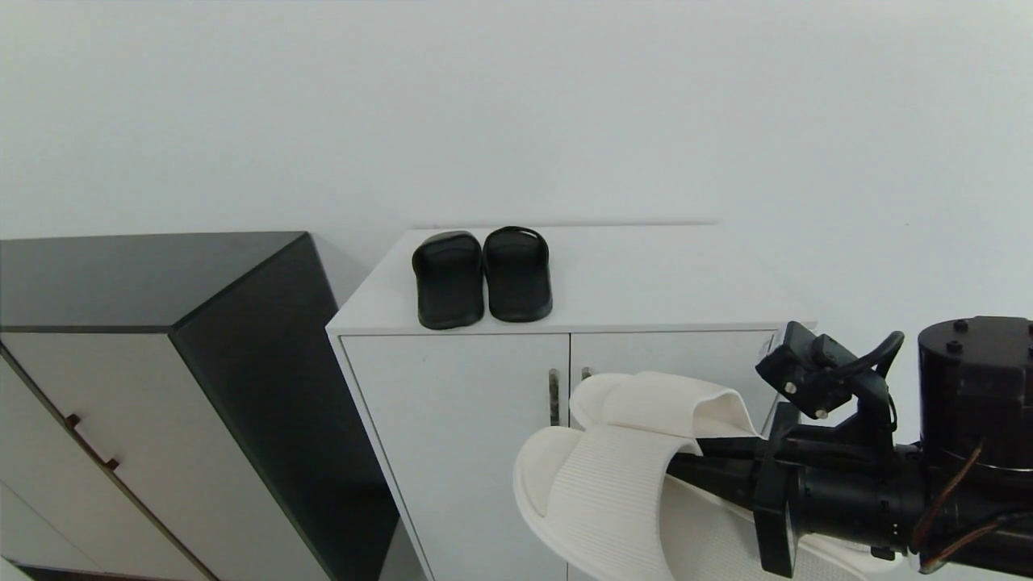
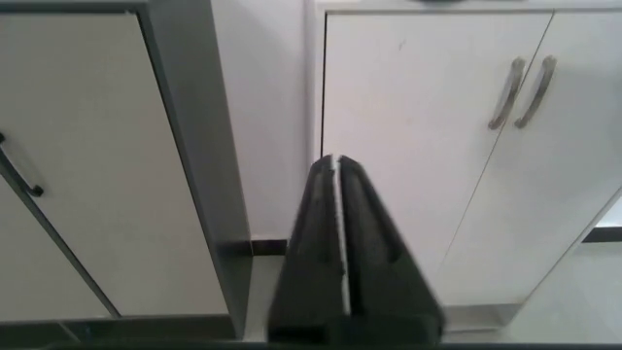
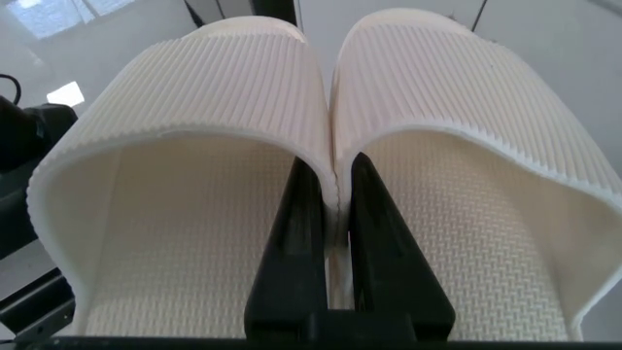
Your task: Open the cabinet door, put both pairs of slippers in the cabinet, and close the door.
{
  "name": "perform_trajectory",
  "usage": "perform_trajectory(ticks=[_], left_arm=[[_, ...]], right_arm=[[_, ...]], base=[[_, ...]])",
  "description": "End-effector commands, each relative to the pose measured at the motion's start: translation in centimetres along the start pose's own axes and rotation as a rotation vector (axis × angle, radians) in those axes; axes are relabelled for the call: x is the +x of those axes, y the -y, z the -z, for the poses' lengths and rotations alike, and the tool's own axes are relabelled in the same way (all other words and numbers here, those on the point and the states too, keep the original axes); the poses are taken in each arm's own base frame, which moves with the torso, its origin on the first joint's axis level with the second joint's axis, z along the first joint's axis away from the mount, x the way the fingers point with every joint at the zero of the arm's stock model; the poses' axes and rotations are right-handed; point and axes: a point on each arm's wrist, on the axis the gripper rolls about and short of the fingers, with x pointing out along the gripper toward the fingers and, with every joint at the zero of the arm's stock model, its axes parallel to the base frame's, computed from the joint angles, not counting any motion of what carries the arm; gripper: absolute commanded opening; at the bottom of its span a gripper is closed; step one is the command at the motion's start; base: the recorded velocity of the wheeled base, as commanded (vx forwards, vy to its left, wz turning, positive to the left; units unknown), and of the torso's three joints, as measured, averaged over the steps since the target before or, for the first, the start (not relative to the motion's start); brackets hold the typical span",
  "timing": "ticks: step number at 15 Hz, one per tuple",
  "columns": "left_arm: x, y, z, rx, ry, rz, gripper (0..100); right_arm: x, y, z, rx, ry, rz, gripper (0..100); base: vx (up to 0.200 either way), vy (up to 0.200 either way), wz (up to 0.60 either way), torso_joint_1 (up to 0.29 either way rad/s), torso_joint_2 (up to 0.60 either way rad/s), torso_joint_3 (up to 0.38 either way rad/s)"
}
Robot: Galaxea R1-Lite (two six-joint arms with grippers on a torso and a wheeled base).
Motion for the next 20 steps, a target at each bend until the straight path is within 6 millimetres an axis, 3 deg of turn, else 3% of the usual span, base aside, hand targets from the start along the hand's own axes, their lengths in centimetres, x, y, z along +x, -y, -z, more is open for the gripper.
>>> perform_trajectory(ticks=[1,13,20], left_arm=[[0.0,0.0,0.0,0.000,0.000,0.000,100],[0.0,0.1,0.0,0.069,-0.003,0.037,100],[-0.1,0.1,-0.5,0.012,0.022,0.029,100]], right_arm=[[0.2,0.0,0.2,0.002,-0.010,0.000,0],[0.0,0.1,0.9,0.001,0.004,0.010,0],[-0.1,0.1,1.3,0.001,-0.010,0.010,0]], base=[[0.000,0.000,0.00,-0.212,0.52,0.315],[0.000,0.000,0.00,-0.163,0.49,0.322],[0.000,0.000,0.00,-0.080,0.45,0.367]])
